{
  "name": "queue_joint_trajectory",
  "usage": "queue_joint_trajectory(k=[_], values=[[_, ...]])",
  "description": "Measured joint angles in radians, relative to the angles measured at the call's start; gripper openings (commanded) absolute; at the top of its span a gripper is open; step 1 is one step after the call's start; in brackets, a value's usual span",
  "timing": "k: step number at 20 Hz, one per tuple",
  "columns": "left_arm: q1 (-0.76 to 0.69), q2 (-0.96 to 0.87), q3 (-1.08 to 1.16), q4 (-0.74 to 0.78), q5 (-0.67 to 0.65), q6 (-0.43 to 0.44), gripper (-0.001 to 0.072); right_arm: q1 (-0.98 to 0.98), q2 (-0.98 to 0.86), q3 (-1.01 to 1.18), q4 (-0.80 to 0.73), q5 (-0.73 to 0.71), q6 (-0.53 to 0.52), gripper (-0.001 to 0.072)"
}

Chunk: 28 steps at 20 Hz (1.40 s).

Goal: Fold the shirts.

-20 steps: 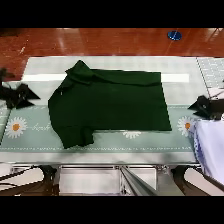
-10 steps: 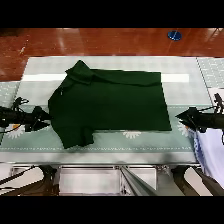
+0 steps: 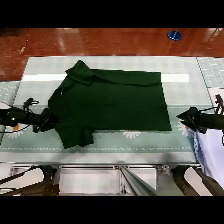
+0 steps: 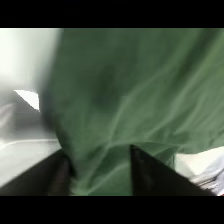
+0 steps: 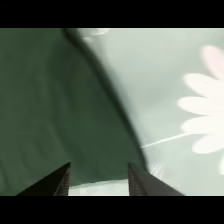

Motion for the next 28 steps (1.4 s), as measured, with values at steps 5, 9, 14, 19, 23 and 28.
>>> queue_joint_trajectory(k=[5, 9, 14, 19, 23, 28], values=[[-0.051, -0.004, 0.003, -0.01, -0.005, 0.039, 0.0025, -0.092, 0.0, -0.005, -0.114, 0.066, 0.035, 0.0419], [-0.058, -0.005, 0.013, -0.011, -0.01, 0.057, 0.0025, -0.082, -0.016, -0.043, -0.119, 0.117, 0.021, 0.0419], [-0.061, -0.005, 0.018, -0.014, -0.014, 0.064, 0.0025, 0.018, -0.12, -0.063, -0.029, 0.058, -0.019, 0.0416], [-0.061, -0.005, 0.018, -0.034, -0.015, 0.075, 0.0025, 0.161, -0.27, -0.029, 0.092, -0.047, -0.029, 0.0266], [-0.06, -0.005, 0.02, -0.053, -0.005, 0.078, 0.0025, 0.251, -0.369, 0.065, 0.143, -0.112, -0.033, 0.0024], [-0.061, 0.015, 0.128, -0.145, -0.006, 0.08, 0.0025, 0.304, -0.381, 0.304, 0.174, -0.004, -0.045, 0.0023]])
